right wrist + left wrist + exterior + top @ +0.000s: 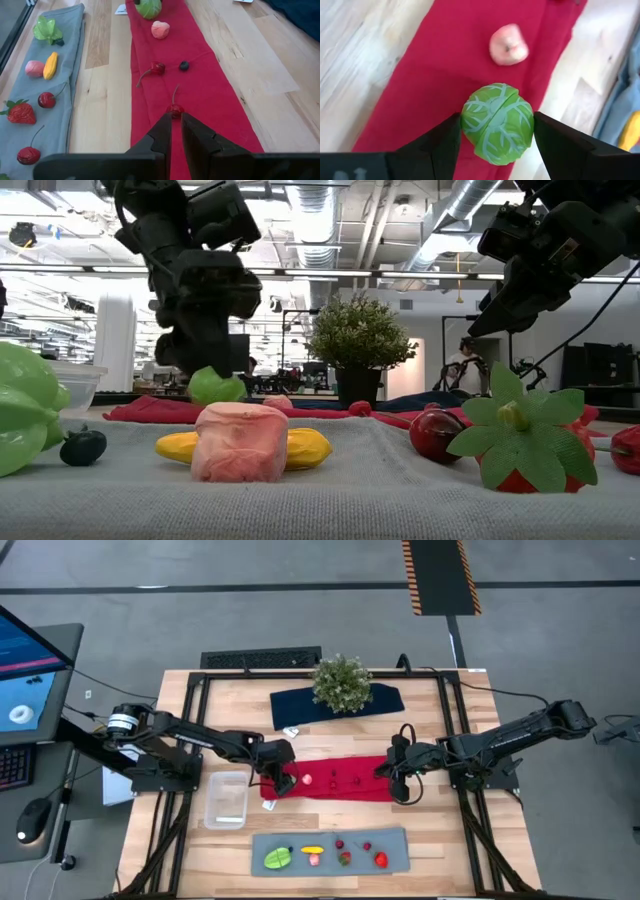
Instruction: Pick and placing Produce into tupperware
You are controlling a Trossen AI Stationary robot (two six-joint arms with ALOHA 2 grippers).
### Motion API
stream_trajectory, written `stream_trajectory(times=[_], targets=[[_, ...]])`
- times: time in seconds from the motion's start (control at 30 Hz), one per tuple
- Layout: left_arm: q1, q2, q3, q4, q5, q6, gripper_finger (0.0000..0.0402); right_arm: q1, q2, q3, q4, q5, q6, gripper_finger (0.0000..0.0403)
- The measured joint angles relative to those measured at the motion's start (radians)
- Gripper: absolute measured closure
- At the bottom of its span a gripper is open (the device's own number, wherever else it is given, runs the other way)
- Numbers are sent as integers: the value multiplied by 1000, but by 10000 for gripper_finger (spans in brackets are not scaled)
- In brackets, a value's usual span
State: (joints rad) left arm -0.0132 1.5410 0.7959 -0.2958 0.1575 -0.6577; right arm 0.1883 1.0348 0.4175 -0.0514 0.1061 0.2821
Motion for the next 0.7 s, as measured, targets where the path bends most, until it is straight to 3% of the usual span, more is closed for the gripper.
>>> stream_trajectory(times=[0.17,0.37,0.7], targets=[[0,-1,78,-118,1,42,178,0,0,0,0,0,0,337],[-8,-2,187,-370,-52,58,178,0,0,0,0,0,2,337],[-106,-3,291,-603,-142,13,177,0,0,0,0,0,7,337]])
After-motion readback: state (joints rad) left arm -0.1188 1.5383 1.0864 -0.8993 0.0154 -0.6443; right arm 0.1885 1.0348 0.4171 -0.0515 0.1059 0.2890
